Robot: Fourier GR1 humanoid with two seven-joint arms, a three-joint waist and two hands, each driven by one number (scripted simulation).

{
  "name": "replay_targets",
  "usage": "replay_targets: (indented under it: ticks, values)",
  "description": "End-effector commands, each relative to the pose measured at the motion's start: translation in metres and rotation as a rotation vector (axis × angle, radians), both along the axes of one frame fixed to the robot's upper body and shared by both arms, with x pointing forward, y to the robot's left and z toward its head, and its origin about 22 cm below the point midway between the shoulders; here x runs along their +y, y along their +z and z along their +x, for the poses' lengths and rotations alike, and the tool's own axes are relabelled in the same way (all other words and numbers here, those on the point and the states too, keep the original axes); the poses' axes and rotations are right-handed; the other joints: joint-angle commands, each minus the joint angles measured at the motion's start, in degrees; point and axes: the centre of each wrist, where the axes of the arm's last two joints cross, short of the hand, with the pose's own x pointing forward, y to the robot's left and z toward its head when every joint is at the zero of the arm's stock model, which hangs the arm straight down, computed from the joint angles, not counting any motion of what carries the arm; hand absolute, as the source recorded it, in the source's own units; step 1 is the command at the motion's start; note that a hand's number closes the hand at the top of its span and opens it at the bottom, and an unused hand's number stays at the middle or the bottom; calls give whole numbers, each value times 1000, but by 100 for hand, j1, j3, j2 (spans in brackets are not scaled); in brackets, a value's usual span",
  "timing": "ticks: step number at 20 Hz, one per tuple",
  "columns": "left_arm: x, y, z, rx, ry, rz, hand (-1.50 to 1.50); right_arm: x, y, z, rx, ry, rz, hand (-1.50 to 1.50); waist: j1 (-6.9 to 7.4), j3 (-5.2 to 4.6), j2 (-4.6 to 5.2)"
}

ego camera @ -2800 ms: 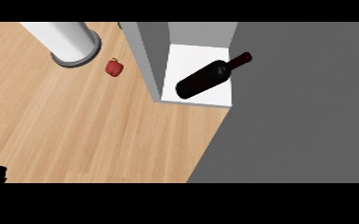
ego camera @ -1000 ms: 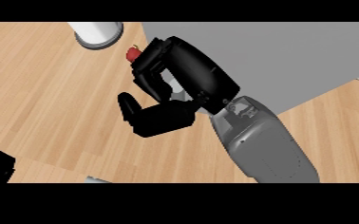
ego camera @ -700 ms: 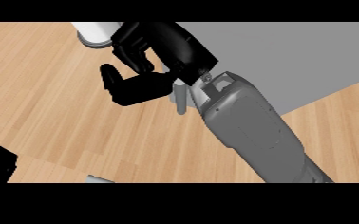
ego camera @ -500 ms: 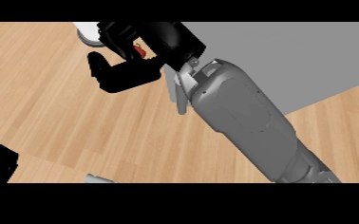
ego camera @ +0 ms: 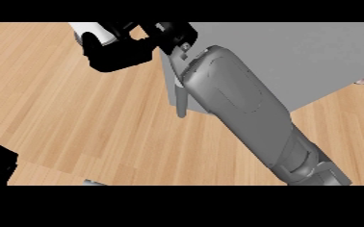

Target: Pick up the wine, place it into the cabinet and close the cabinet

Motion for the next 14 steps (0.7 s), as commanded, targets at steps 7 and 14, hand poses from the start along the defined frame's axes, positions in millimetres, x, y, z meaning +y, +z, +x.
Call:
replay_targets:
  ticks: [7, 14]
  values:
    - [5, -3, -1, 2, 31, -3, 150, -73, -28, 56, 106, -228, 35, 150, -433, 202, 291]
    - [3, -6, -4, 7, 41, -10, 150, -72, -43, 59, 98, -202, 27, 150, -526, 199, 298]
